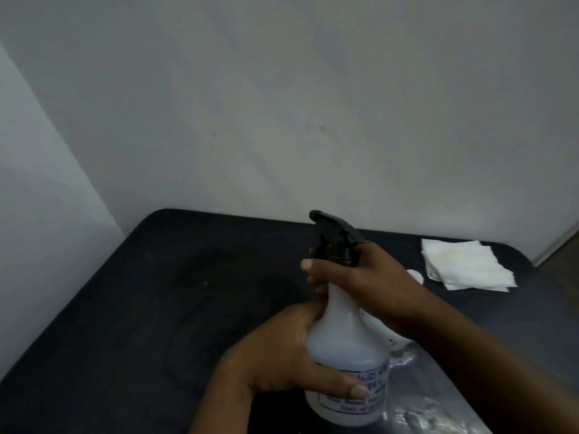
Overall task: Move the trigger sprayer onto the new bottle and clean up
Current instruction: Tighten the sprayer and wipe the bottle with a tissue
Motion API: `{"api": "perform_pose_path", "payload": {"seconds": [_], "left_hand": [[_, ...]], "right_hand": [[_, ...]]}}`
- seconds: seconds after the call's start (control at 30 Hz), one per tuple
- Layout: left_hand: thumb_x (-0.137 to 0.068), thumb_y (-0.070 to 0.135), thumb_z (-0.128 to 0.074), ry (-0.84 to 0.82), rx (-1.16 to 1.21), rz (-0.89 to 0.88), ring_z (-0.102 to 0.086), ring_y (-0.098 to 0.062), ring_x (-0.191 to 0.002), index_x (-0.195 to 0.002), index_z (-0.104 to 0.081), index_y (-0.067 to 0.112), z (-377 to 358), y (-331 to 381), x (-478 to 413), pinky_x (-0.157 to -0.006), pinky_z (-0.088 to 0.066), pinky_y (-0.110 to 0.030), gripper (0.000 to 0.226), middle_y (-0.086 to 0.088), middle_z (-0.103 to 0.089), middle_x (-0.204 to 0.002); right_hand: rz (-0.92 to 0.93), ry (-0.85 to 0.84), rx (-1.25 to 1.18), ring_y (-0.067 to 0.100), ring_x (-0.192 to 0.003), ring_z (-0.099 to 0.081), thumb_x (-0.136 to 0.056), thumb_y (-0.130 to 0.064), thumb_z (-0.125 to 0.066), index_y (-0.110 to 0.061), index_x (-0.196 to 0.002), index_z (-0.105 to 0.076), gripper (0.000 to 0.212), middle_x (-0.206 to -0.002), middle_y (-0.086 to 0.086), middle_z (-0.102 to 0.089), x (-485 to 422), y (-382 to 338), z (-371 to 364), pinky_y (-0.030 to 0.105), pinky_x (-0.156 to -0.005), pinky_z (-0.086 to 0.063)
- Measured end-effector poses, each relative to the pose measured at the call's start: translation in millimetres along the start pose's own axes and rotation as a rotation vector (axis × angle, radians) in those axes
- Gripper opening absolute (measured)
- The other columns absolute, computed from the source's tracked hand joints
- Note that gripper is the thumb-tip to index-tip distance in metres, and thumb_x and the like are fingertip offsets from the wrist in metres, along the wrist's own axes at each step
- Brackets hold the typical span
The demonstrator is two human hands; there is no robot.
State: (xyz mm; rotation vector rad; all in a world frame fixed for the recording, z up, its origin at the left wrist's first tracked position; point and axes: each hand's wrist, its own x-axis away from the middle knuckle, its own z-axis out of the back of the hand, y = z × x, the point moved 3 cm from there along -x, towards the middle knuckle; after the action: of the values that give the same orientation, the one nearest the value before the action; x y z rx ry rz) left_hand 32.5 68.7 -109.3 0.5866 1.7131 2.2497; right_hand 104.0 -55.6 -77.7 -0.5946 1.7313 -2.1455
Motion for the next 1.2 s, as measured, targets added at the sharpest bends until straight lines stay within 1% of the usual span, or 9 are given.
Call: {"api": "perform_pose_path", "payload": {"seconds": [0.17, 0.43, 0.53, 0.7, 0.8, 0.87, 0.93, 1.07, 1.2], "left_hand": [[-0.061, 0.031, -0.090, 0.094, 0.048, -0.045, -0.067, -0.007, -0.109, -0.124, -0.057, 0.042, 0, 6, -6, -0.091, -0.057, -0.036, 0.072, 0.014, -0.068, -0.121], [-0.046, 0.052, -0.091, 0.374, 0.041, -0.200, -0.072, -0.007, -0.096, -0.112, -0.063, 0.045, 9, 13, -9, -0.075, -0.059, -0.026, 0.072, 0.014, -0.074, -0.108], [-0.041, 0.064, -0.088, 0.421, 0.110, -0.270, -0.075, -0.009, -0.089, -0.108, -0.067, 0.046, 11, 16, -11, -0.067, -0.058, -0.018, 0.073, 0.011, -0.077, -0.104], [-0.034, 0.069, -0.088, 0.374, 0.111, -0.267, -0.076, -0.010, -0.087, -0.107, -0.067, 0.052, -3, 19, -25, -0.062, -0.060, -0.020, 0.078, 0.013, -0.077, -0.104], [-0.047, 0.042, -0.096, 0.355, 0.082, -0.290, -0.072, 0.005, -0.081, -0.097, -0.067, 0.061, -14, 24, -35, -0.058, -0.056, -0.010, 0.060, 0.026, -0.075, -0.096], [-0.053, 0.027, -0.096, 0.329, 0.048, -0.299, -0.072, 0.005, -0.079, -0.095, -0.068, 0.059, -22, 28, -41, -0.057, -0.055, -0.008, 0.060, 0.026, -0.075, -0.094], [-0.044, 0.032, -0.093, 0.321, 0.100, -0.292, -0.075, -0.006, -0.079, -0.097, -0.071, 0.048, -26, 27, -44, -0.057, -0.058, -0.015, 0.060, 0.013, -0.078, -0.097], [-0.032, 0.053, -0.092, 0.327, 0.201, -0.320, -0.077, -0.018, -0.077, -0.097, -0.073, 0.045, -34, 34, -44, -0.056, -0.061, -0.025, 0.068, 0.002, -0.078, -0.095], [-0.034, 0.067, -0.089, 0.325, 0.233, -0.336, -0.077, -0.019, -0.079, -0.099, -0.071, 0.043, -41, 41, -46, -0.057, -0.061, -0.026, 0.072, 0.000, -0.078, -0.095]], "right_hand": [[0.067, 0.003, 0.088, 0.019, -0.081, -0.073, -0.079, -0.035, -0.074, -0.020, -0.092, -0.074, 0.020, -0.086, 0.006, -0.077, -9, -16, 15, 0.036, -0.072, -0.056], [0.156, 0.123, 0.088, 0.020, -0.074, -0.073, -0.077, -0.049, -0.074, -0.002, -0.079, -0.071, 0.048, -0.079, 0.013, -0.076, -5, -33, 15, 0.044, -0.072, -0.059], [0.200, 0.169, 0.138, 0.006, -0.049, -0.049, -0.079, -0.047, -0.074, -0.012, -0.054, -0.051, 0.049, -0.049, -0.004, -0.050, 2, -37, 17, 0.028, -0.048, -0.042], [0.208, 0.205, 0.161, -0.002, -0.044, -0.048, -0.081, -0.045, -0.074, -0.022, -0.053, -0.054, 0.041, -0.046, -0.013, -0.050, 15, -29, 39, 0.020, -0.049, -0.041], [0.231, 0.223, 0.169, -0.008, -0.042, -0.048, -0.083, -0.044, -0.072, -0.028, -0.051, -0.053, 0.041, -0.041, -0.020, -0.051, 21, -21, 52, 0.008, -0.045, -0.036], [0.256, 0.236, 0.172, -0.007, -0.055, -0.058, -0.084, -0.046, -0.069, -0.027, -0.066, -0.065, 0.027, -0.055, -0.022, -0.060, 26, -16, 63, 0.013, -0.053, -0.047], [0.283, 0.239, 0.112, 0.006, -0.074, -0.070, -0.084, -0.046, -0.066, -0.022, -0.086, -0.073, 0.025, -0.074, -0.012, -0.071, 30, -11, 77, 0.034, -0.068, -0.062], [0.284, 0.490, 0.126, 0.015, -0.067, -0.072, -0.081, -0.046, -0.066, -0.023, -0.074, -0.072, 0.024, -0.070, -0.002, -0.074, 27, 14, 135, 0.044, -0.069, -0.062], [0.033, 0.774, 0.341, 0.024, -0.072, -0.073, -0.086, -0.023, -0.069, -0.021, -0.070, -0.068, 0.016, -0.070, 0.005, -0.074, 15, 68, 212, 0.047, -0.077, -0.059]]}}
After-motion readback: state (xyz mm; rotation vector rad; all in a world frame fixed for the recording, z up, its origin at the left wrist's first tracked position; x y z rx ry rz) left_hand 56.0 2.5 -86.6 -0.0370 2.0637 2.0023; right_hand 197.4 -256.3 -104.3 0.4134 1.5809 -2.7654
